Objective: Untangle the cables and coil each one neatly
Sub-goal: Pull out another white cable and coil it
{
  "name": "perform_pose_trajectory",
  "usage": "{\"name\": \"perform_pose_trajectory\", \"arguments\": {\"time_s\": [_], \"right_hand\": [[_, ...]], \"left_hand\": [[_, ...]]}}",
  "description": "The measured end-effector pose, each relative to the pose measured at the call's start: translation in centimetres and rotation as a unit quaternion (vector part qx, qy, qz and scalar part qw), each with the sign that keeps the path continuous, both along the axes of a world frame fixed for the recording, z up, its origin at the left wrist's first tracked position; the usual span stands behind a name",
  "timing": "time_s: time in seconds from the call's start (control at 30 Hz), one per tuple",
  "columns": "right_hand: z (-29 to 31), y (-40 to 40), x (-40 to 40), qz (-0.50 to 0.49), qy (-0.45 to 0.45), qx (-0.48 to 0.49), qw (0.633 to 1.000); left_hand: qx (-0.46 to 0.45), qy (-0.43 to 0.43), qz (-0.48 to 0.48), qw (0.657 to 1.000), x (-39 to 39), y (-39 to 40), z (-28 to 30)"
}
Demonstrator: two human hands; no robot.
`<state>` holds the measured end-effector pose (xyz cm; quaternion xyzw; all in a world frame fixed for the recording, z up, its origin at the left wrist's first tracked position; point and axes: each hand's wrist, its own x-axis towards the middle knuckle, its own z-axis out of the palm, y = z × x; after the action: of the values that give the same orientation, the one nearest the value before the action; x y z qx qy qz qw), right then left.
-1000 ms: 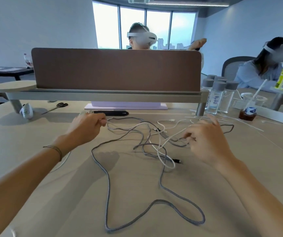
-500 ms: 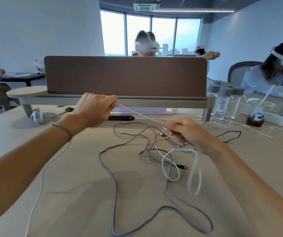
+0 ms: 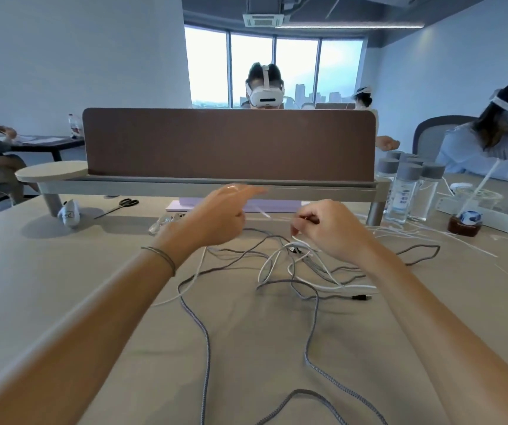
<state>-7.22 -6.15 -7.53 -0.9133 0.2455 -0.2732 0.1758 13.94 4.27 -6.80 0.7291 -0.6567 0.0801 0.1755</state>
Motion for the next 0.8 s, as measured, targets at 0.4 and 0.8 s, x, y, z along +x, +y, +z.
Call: {"name": "perform_pose_trajectory", "arguments": {"time_s": [0.4,0.8], "right_hand": [[1.7,-1.8,-2.6,0.084,-0.047,0.141,0.985],[-1.0,-3.1,-2.9,-0.014,0.162,0.051,0.985]], "left_hand": [[-0.125,0.342,-0.135,0.921,-6.9,-1.7,0.6],[-0.181,0.446,-0.020,0.876,-3.6,-0.2,0.4]]}}
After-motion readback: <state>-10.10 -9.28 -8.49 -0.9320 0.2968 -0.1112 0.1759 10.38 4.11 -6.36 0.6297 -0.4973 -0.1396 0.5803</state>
